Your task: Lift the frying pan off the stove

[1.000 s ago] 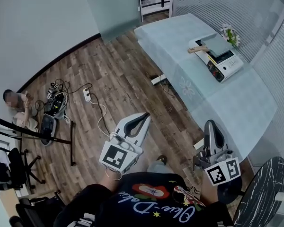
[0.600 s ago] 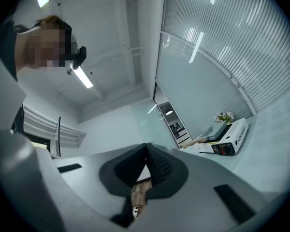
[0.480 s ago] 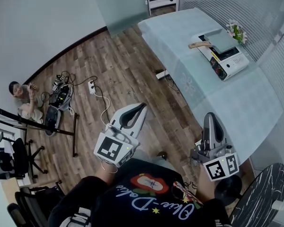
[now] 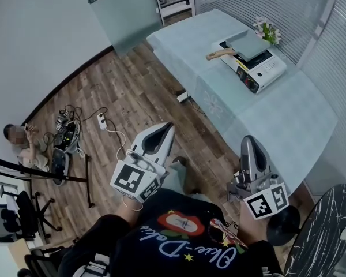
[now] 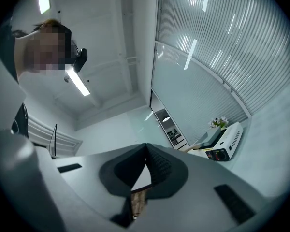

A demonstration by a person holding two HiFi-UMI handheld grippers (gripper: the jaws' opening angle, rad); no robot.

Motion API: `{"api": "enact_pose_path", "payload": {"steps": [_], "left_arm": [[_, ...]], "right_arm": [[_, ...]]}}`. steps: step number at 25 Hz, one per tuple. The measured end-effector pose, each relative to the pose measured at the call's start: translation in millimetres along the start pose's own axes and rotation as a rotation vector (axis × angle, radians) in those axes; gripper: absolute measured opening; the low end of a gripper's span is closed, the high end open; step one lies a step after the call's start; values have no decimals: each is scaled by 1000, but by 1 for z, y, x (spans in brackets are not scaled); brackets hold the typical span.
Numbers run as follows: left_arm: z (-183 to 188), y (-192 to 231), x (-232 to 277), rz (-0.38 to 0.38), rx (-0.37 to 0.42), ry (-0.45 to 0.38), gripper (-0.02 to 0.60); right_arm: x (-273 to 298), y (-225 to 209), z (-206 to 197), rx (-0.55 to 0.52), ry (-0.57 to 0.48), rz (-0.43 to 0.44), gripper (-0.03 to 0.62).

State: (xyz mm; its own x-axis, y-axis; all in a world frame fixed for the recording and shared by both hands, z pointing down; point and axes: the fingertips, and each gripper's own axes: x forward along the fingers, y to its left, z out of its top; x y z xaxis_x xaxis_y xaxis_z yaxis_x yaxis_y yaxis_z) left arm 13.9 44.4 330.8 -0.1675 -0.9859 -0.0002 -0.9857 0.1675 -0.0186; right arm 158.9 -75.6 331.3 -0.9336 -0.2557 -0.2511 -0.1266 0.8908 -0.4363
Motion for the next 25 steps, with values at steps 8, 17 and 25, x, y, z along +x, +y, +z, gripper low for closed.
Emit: {"api": "enact_pose_path", "payload": {"steps": [8, 17, 25], "left_arm": [[1, 10, 40, -49, -47, -23, 6], [-7, 41, 96, -160, -27, -17, 6], [-11, 97, 170, -313, -45, -8, 6]], "right_arm": [[19, -22, 10, -38, -13, -30, 0], [57, -48, 13, -98, -29, -118, 0], [127, -74, 4, -134, -30, -221, 0]]}}
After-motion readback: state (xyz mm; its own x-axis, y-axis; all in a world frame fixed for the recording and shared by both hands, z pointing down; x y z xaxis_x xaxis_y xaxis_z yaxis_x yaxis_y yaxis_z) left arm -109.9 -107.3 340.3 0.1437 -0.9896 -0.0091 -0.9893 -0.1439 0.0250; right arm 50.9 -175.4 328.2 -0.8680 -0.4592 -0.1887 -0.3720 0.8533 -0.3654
